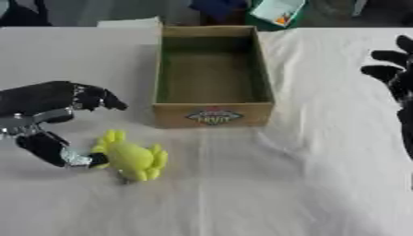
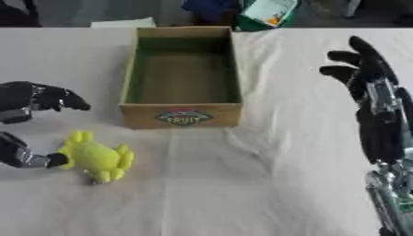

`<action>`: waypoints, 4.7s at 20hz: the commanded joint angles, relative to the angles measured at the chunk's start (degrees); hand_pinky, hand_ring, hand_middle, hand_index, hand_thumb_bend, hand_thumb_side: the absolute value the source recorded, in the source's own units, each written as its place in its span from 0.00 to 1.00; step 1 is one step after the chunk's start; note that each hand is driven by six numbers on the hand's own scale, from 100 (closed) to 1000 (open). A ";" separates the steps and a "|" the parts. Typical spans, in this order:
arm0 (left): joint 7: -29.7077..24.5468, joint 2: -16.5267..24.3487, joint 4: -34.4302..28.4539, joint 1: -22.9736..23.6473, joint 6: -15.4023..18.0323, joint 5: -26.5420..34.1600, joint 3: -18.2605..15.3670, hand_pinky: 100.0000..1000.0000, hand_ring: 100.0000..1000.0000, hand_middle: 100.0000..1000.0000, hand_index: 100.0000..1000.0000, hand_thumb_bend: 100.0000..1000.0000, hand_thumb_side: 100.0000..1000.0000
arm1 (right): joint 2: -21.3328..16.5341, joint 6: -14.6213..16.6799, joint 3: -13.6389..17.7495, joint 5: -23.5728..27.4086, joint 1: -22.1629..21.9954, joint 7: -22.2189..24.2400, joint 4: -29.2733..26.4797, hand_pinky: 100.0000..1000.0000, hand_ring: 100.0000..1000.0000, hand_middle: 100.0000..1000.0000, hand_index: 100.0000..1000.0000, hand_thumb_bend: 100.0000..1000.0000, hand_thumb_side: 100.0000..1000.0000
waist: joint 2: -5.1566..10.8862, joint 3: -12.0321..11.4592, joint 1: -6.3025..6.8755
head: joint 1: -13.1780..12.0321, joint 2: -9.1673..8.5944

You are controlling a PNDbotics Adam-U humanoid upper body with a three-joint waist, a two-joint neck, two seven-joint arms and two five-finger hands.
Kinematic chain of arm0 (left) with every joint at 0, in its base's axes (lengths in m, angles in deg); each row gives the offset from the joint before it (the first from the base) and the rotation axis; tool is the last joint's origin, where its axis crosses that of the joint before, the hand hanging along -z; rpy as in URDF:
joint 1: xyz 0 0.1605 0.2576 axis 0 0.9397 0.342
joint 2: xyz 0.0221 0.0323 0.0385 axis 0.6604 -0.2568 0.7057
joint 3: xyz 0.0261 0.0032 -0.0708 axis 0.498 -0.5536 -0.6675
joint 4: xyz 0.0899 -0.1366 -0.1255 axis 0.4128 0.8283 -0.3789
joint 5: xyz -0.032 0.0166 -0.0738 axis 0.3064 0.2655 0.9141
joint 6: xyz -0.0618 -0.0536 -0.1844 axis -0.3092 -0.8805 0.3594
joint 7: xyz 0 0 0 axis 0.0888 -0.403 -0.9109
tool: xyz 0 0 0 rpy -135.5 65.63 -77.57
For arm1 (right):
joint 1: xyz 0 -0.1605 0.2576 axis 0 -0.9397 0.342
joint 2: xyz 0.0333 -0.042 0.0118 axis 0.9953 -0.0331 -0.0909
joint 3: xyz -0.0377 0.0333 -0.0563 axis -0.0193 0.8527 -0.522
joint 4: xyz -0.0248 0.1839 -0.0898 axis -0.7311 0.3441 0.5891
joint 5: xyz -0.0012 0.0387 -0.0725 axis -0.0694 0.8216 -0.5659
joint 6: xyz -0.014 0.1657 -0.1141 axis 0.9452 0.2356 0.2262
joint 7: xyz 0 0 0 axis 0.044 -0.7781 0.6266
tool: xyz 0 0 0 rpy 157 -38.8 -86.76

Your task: Pick up objects on the table and place them in the box.

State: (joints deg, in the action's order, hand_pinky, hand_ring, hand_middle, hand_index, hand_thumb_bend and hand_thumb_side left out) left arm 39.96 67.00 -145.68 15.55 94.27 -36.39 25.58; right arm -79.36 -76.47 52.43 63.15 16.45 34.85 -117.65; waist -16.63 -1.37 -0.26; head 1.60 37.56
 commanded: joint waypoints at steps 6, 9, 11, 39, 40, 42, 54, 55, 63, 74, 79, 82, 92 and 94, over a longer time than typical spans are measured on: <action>-10.69 -0.73 0.46 -1.47 5.48 0.72 0.79 0.59 0.76 0.73 0.92 0.33 0.54 | -0.48 0.07 0.15 0.45 0.68 0.37 -1.16 0.88 0.73 0.76 0.97 0.00 1.00 | 0.81 0.39 0.04 | -0.18 -0.62; -10.77 -1.95 1.69 -1.71 5.91 -1.54 0.78 0.59 0.77 0.73 0.92 0.30 0.51 | -0.32 0.07 0.05 0.55 0.79 0.46 -1.16 0.88 0.73 0.76 0.97 0.00 1.00 | 0.69 0.61 0.01 | -0.22 -0.78; -10.95 -2.94 2.81 -1.81 6.51 -3.30 1.02 0.59 0.77 0.73 0.92 0.30 0.51 | -0.26 0.07 0.00 0.62 0.86 0.53 -1.16 0.88 0.73 0.76 0.97 0.00 1.00 | 0.65 0.70 0.03 | -0.26 -0.96; -16.99 -3.17 3.17 1.12 18.39 -13.11 3.00 0.59 0.78 0.71 0.73 0.30 0.52 | -0.13 -0.15 -0.20 0.81 0.48 0.69 -1.16 0.88 0.73 0.75 0.97 0.00 1.00 | 0.44 0.23 0.22 | 0.84 0.00; -16.99 -3.23 3.85 1.21 18.65 -13.92 3.12 0.59 0.77 0.70 0.71 0.28 0.52 | -0.12 -0.12 -0.18 0.82 0.50 0.66 -1.16 0.88 0.73 0.75 0.97 0.00 1.00 | 0.41 0.27 0.19 | 0.81 -0.05; -16.99 -3.44 5.44 1.29 19.24 -15.49 3.29 0.58 0.77 0.69 0.70 0.26 0.52 | -0.10 -0.03 -0.13 0.86 0.54 0.57 -1.16 0.88 0.73 0.75 0.97 0.00 1.00 | 0.35 0.35 0.15 | 0.73 -0.08; -16.68 -5.15 10.59 0.97 19.22 -19.07 1.90 0.49 0.68 0.55 0.52 0.03 0.44 | -0.05 0.04 -0.11 0.96 0.45 0.31 -1.16 0.88 0.74 0.75 0.97 0.00 1.00 | 0.00 0.39 0.01 | 0.86 -0.35; -16.41 -5.16 10.22 1.06 18.96 -18.42 1.86 0.48 0.67 0.54 0.51 0.00 0.42 | -0.05 0.00 -0.13 0.95 0.44 0.32 -1.16 0.88 0.74 0.75 0.97 0.00 1.00 | -0.02 0.36 0.01 | 0.89 -0.33; -16.38 -4.88 7.52 1.82 17.38 -13.69 2.30 0.43 0.62 0.50 0.51 0.00 0.20 | -0.01 -0.09 -0.10 0.90 0.34 0.23 -1.16 0.88 0.74 0.75 0.97 0.00 1.00 | 0.03 0.19 0.00 | 1.04 -0.36; -16.63 -3.05 2.61 2.05 13.16 -3.71 1.24 0.40 0.59 0.48 0.49 0.00 0.24 | 0.10 -0.18 0.12 0.77 0.12 -0.07 -1.16 0.88 0.74 0.75 0.97 0.00 1.00 | 0.48 -0.32 0.06 | 1.41 -0.03; -16.30 -0.92 -0.96 1.16 11.36 0.82 -0.86 0.40 0.59 0.48 0.49 0.00 0.23 | 0.05 -0.07 0.20 0.74 0.10 -0.19 -1.16 0.88 0.74 0.75 0.97 0.00 1.00 | 0.56 -0.38 0.16 | 1.32 0.10; -16.53 -0.04 -2.52 0.71 10.17 3.63 -2.04 0.40 0.59 0.48 0.49 0.00 0.23 | 0.03 -0.03 0.21 0.73 0.11 -0.23 -1.16 0.88 0.74 0.75 0.97 0.00 1.00 | 0.57 -0.45 0.23 | 1.21 0.09; -15.76 1.58 -5.69 -2.78 6.88 10.26 -6.79 0.39 0.58 0.48 0.48 0.00 0.22 | -0.28 0.27 0.12 0.89 0.42 -0.17 -1.16 0.88 0.74 0.75 0.97 0.00 1.00 | 0.45 0.08 0.40 | 0.52 -0.11; -14.69 1.63 -5.56 -3.46 6.50 10.03 -7.28 0.39 0.58 0.48 0.48 0.00 0.22 | -0.38 0.31 0.03 0.95 0.53 -0.05 -1.16 0.88 0.74 0.75 0.97 0.00 1.00 | 0.36 0.33 0.46 | 0.27 -0.26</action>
State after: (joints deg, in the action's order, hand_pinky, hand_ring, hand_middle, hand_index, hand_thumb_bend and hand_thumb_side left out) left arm 35.66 66.66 -150.27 13.03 89.98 -26.86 19.55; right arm -78.85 -76.40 52.10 63.76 16.40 34.77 -117.65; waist -17.13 -1.02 0.14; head 2.12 37.69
